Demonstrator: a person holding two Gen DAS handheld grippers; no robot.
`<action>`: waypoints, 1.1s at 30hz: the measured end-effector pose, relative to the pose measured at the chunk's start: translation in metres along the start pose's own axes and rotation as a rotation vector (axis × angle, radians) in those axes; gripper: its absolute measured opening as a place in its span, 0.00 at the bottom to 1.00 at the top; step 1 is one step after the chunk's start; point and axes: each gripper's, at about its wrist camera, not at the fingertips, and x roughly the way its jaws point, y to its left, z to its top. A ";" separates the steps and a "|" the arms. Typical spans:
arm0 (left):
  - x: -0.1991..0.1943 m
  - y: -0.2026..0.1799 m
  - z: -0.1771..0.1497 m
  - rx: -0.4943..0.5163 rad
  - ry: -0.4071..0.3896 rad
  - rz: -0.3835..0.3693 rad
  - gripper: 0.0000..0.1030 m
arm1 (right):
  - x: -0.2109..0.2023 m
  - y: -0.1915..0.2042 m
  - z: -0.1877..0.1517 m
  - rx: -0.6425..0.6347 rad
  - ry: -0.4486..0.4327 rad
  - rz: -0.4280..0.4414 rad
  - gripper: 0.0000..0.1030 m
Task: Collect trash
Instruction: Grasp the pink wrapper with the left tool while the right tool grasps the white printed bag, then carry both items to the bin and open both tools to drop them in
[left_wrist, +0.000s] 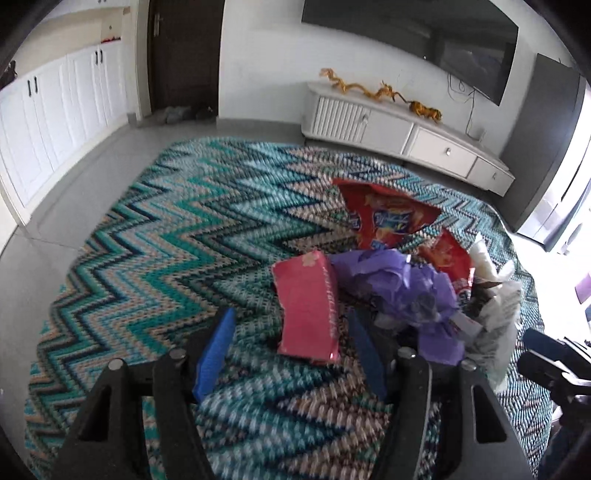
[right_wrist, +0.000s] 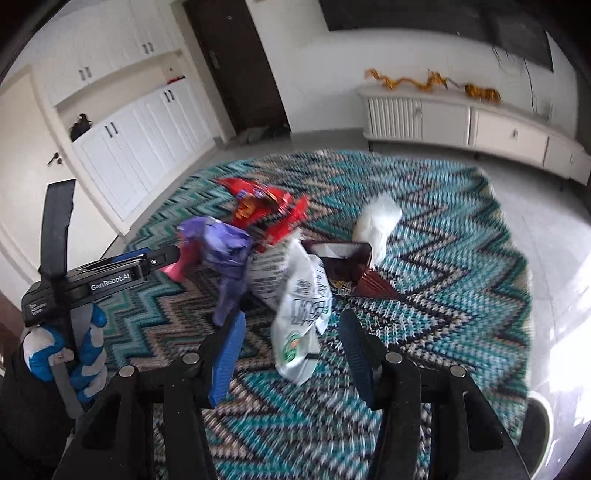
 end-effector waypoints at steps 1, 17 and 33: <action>0.004 -0.001 0.000 0.004 0.009 -0.002 0.52 | 0.006 -0.003 0.001 0.009 0.004 -0.001 0.46; -0.039 -0.010 -0.032 0.004 -0.054 -0.065 0.25 | -0.022 0.007 -0.024 0.064 -0.029 0.118 0.14; -0.154 -0.045 -0.064 0.067 -0.208 -0.165 0.25 | -0.160 0.021 -0.071 0.100 -0.232 0.187 0.13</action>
